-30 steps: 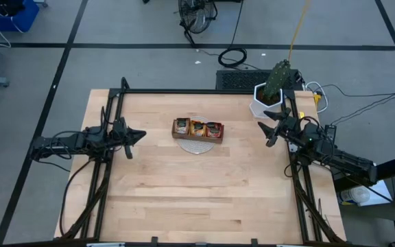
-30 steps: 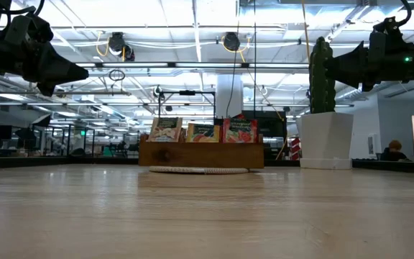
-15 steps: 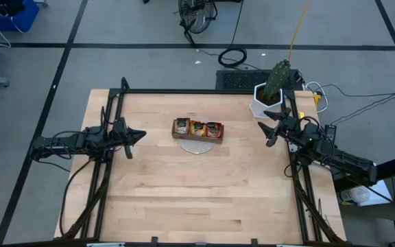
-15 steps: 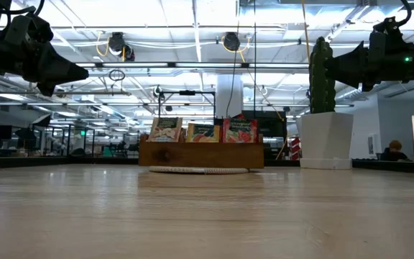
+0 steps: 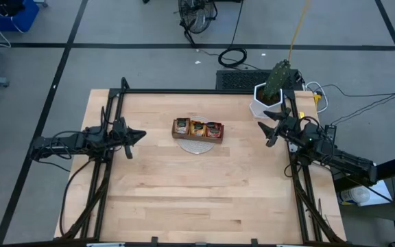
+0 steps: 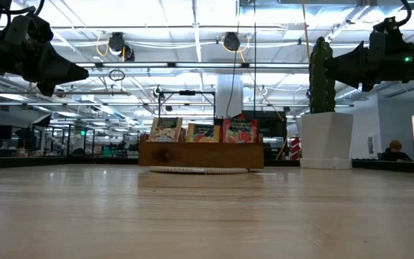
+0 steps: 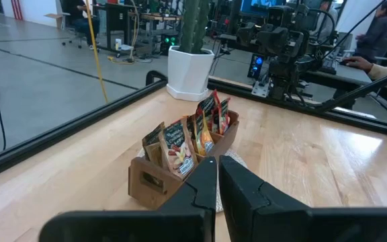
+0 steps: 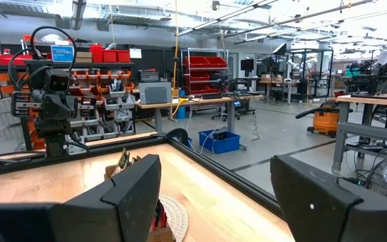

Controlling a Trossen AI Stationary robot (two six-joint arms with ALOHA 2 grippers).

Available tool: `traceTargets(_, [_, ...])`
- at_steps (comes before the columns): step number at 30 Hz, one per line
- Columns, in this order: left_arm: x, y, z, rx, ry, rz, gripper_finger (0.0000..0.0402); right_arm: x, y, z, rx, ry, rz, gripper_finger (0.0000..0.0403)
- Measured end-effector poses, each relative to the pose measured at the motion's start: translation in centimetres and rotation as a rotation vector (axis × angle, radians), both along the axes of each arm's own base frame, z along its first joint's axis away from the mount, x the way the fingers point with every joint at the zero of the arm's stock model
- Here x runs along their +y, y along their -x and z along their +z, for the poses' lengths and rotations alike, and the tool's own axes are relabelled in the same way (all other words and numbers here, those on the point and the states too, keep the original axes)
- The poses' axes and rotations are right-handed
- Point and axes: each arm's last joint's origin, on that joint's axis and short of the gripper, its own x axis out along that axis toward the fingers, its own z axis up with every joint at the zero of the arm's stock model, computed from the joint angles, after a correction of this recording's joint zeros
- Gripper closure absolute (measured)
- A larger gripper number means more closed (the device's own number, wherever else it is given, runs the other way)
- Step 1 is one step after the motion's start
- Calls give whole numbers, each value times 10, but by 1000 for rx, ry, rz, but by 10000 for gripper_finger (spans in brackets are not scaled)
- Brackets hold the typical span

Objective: Pick & Place Tea
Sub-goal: Return to Home Position

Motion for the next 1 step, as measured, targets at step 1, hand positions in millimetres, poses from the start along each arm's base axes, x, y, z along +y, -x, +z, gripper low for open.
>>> traceTargets(1, [0, 0, 0, 0, 0, 0, 380, 0, 0, 0, 0, 0, 0, 142])
